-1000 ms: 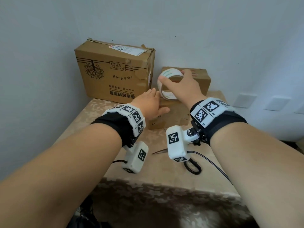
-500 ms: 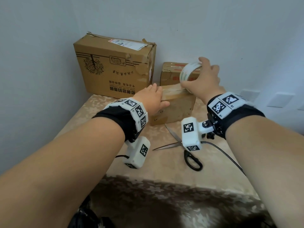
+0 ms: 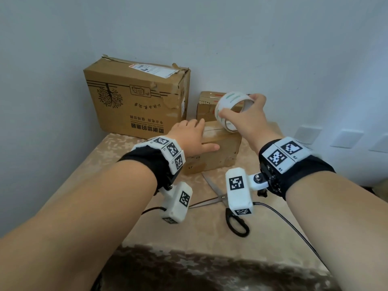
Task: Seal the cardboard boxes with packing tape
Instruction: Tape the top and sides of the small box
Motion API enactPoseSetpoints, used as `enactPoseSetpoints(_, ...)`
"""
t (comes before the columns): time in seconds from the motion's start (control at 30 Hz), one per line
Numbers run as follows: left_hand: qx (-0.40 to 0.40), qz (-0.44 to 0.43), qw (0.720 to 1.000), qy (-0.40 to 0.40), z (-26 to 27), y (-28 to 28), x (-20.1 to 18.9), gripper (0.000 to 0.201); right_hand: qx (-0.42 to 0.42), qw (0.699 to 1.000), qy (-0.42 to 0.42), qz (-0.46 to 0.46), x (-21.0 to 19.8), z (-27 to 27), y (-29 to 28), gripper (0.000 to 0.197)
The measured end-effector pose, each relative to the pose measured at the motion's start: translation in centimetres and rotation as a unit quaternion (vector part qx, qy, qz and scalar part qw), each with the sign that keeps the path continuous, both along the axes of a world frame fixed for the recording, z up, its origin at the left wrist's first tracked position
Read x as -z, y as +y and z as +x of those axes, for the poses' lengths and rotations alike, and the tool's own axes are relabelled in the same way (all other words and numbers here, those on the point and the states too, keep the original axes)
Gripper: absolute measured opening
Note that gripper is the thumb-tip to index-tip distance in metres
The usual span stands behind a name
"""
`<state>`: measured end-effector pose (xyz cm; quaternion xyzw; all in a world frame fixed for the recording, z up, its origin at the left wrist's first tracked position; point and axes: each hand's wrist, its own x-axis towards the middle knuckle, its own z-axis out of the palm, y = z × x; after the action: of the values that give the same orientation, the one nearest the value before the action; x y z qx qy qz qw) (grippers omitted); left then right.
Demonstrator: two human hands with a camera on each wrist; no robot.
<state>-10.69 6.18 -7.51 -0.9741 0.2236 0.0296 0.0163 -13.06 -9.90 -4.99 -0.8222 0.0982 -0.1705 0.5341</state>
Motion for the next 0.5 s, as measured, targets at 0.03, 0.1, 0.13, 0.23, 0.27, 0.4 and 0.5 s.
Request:
enactPoseSetpoints(0.03, -0.002, -0.004, 1.0, -0.003, 0.0, 0.1, 0.1, 0.101, -0.001, 1.0, -0.015, -0.02, -0.2, 0.1, 0.1, 0.094)
enactPoseSetpoints(0.1, 0.0, 0.001, 1.0, -0.005, -0.1, 0.2, 0.0, 0.103, -0.017, 0.995, -0.067, -0.068, -1.3, 0.2, 0.7, 0.095)
enactPoseSetpoints(0.13, 0.002, 0.004, 1.0, -0.004, -0.3, 0.2, -0.1, 0.105, -0.035, 0.99, -0.093, -0.097, -2.1, 0.2, 1.2, 0.094)
enactPoseSetpoints(0.23, 0.0, -0.004, 1.0, 0.001, -0.5, 0.1, -0.3, 0.11, -0.085, 0.976, -0.122, -0.161, -3.9, 0.0, 2.0, 0.088)
enactPoseSetpoints(0.27, -0.003, -0.008, 1.0, 0.002, -0.6, 0.2, -0.2, 0.11, -0.082, 0.975, -0.128, -0.16, -4.1, 0.0, 1.6, 0.088)
enactPoseSetpoints(0.4, -0.009, -0.015, 1.0, 0.004, -0.6, 0.7, 0.0, 0.107, -0.011, 0.985, -0.099, -0.14, -2.6, 0.6, -2.1, 0.092)
enactPoseSetpoints(0.5, -0.004, -0.014, 1.0, 0.0, -0.5, 0.4, 0.3, 0.107, 0.023, 0.993, -0.049, -0.11, -0.6, 0.7, -3.9, 0.094)
